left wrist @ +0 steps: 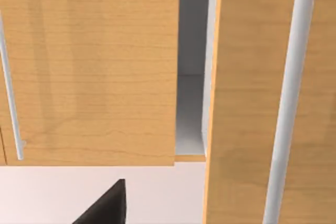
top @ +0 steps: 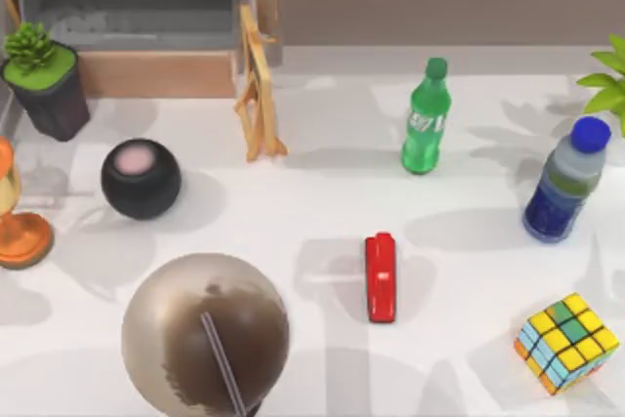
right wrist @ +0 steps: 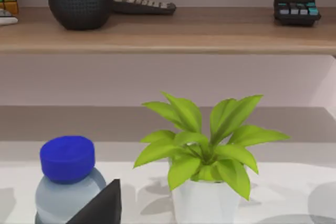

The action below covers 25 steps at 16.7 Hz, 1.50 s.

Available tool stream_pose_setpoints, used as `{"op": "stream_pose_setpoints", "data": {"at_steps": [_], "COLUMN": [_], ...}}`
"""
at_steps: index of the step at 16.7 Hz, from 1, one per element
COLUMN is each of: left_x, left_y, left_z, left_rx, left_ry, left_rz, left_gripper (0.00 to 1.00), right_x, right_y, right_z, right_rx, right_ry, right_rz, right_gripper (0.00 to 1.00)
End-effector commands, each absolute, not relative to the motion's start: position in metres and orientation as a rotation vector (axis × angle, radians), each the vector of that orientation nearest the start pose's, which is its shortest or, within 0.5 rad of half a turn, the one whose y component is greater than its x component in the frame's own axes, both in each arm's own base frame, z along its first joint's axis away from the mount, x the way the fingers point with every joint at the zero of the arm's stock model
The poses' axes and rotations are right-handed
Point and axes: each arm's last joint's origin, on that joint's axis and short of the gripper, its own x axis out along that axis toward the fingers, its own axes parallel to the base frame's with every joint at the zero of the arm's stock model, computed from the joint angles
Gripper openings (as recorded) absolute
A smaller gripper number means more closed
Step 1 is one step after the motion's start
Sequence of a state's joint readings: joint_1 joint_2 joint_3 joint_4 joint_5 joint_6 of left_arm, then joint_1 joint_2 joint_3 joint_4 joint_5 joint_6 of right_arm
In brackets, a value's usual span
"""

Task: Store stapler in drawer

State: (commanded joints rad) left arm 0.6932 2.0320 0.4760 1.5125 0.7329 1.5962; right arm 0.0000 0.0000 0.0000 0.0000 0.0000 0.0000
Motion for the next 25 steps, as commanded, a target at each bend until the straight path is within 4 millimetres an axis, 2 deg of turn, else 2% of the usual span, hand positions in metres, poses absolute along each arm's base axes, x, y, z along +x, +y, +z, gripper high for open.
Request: {"op": "stream_pose_setpoints", "data": {"at_steps": [4,9,11,15,18,20,22,25], "left_x": [0.225,0.227,0.227,0.236,0.263,0.290,0.322,0.371], "left_y": [0.175,0.177,0.187,0.212,0.216,0.207,0.186,0.133], "left_z": [0.088,0.089,0.101,0.146,0.183,0.207,0.229,0.258], "left_rx": [1.556,1.554,1.552,1.475,1.315,1.161,0.980,0.684], "left_ry": [0.003,0.006,0.016,0.027,0.006,-0.008,-0.007,0.046], "left_rz": [-0.034,-0.026,0.032,0.178,0.207,0.173,0.103,-0.045], "left_gripper": [1.00,1.00,1.00,1.00,1.00,1.00,1.00,1.00], "right_x": [0.106,0.106,0.106,0.106,0.106,0.106,0.106,0.106], "right_y": [-0.001,-0.001,-0.001,-0.001,-0.001,-0.001,-0.001,-0.001], "right_z": [0.160,0.160,0.160,0.160,0.160,0.160,0.160,0.160], "right_rx": [0.000,0.000,0.000,0.000,0.000,0.000,0.000,0.000], "right_ry": [0.000,0.000,0.000,0.000,0.000,0.000,0.000,0.000], "right_rz": [0.000,0.000,0.000,0.000,0.000,0.000,0.000,0.000], "right_gripper": [1.00,1.00,1.00,1.00,1.00,1.00,1.00,1.00]}}
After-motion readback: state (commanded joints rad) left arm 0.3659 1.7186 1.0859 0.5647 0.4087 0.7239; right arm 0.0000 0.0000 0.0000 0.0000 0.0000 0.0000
